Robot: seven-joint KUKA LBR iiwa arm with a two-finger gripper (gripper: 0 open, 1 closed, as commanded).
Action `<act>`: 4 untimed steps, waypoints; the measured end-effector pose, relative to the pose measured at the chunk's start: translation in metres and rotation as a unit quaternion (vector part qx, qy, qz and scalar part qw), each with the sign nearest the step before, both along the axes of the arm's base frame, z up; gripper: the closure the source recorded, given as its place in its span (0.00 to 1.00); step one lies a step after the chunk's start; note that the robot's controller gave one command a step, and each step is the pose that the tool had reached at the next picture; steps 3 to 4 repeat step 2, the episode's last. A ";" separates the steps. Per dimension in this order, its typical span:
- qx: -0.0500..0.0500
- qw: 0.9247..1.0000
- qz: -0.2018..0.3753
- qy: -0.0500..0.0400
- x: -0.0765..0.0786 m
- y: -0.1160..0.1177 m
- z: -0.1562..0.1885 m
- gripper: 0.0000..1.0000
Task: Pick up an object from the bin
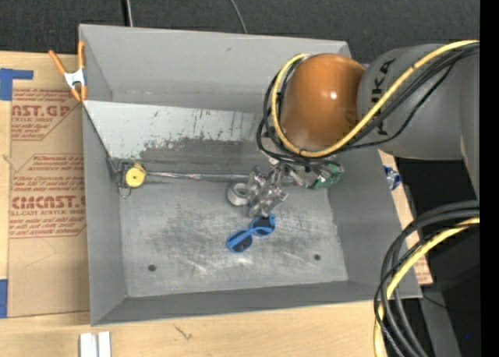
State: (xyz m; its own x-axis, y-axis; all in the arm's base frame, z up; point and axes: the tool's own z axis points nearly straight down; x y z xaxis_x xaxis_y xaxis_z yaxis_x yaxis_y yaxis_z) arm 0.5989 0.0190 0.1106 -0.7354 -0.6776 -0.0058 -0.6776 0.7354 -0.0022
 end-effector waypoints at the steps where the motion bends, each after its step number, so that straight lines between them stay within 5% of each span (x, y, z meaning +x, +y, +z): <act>1: 0.000 1.000 0.000 -0.002 0.002 0.001 0.070 1.00; 4: 0.000 1.000 -0.001 0.001 0.003 0.002 0.083 1.00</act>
Offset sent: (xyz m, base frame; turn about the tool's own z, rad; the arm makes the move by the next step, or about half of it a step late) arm 0.0001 0.0001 0.0656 0.0000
